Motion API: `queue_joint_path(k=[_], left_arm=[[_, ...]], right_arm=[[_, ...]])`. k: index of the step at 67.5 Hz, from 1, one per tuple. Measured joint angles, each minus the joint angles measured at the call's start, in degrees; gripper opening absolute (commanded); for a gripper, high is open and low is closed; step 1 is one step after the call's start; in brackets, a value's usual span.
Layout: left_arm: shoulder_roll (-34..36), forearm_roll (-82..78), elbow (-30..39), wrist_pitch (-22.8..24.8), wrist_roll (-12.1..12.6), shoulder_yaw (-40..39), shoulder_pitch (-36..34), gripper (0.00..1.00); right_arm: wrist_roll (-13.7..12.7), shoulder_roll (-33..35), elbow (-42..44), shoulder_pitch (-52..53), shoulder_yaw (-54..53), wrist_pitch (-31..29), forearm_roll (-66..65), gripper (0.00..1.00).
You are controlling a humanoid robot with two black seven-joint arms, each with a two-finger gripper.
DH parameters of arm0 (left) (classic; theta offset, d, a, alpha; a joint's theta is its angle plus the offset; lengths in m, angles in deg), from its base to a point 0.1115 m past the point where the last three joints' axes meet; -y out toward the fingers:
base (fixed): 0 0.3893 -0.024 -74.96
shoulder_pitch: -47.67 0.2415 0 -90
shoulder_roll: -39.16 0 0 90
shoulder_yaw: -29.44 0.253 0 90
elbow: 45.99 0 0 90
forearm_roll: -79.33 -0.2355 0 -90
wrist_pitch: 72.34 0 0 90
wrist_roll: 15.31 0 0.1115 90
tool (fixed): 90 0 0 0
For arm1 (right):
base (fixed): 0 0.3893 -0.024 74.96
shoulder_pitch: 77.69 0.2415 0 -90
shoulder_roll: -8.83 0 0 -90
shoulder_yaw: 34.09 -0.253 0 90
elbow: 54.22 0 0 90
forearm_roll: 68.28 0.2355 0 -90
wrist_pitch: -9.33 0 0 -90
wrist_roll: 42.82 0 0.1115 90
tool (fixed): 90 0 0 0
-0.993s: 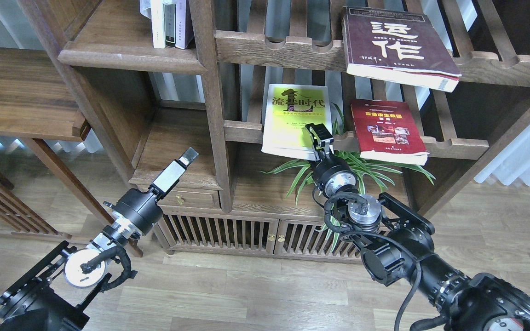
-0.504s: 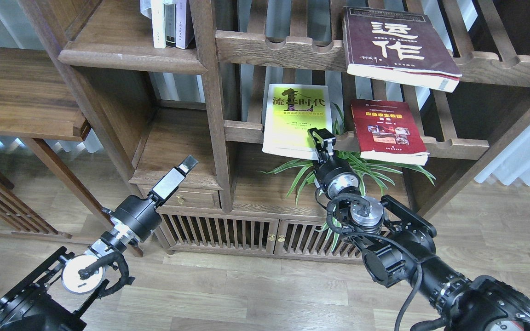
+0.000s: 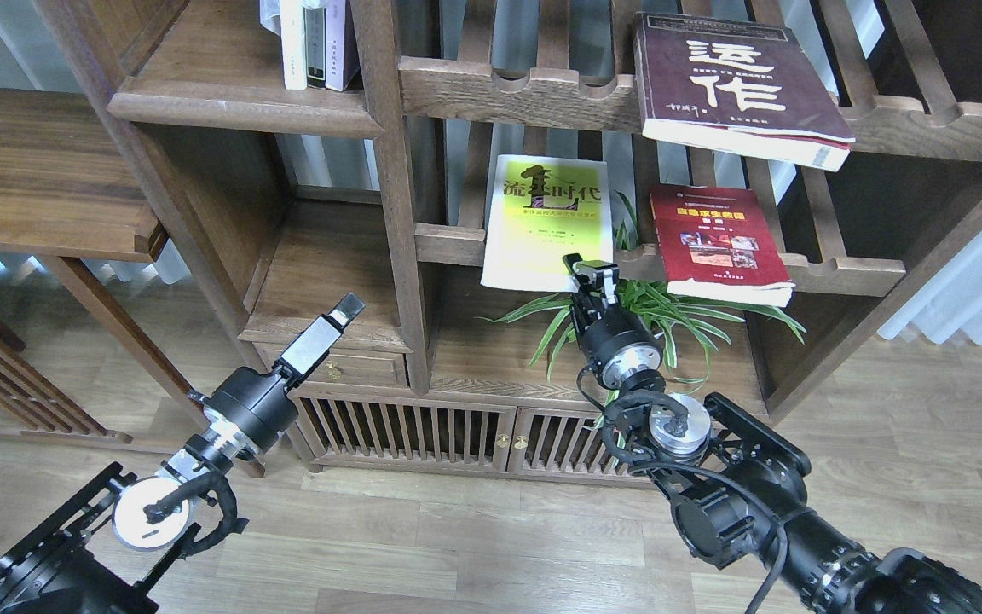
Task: Organize books on shelf
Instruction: 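Push the right gripper against the yellow-green book's lower edge, then tip the yellow-green book off the shelf and pull it toward the robot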
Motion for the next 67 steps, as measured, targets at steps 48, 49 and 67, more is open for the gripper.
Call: queue_joint_path(k=[48, 49, 67], left_arm=[[-0.5, 1.8, -3.4, 0.0, -0.8, -2.6, 3.2, 1.00], [-0.5, 1.8, -3.4, 0.0, -0.8, -2.6, 3.1, 1.00], [-0.4, 1.9, -2.3, 0.0, -0.9, -2.9, 3.5, 0.98]], right_arm=[[-0.3, 0.0, -18.7, -6.4, -3.8, -9.7, 0.3, 0.04], [-0.3, 0.0, -19.0, -6.5, -3.8, -9.9, 0.4, 0.04], [-0.6, 0.6, -27.4, -12.1, -3.7, -10.8, 0.7, 0.04]])
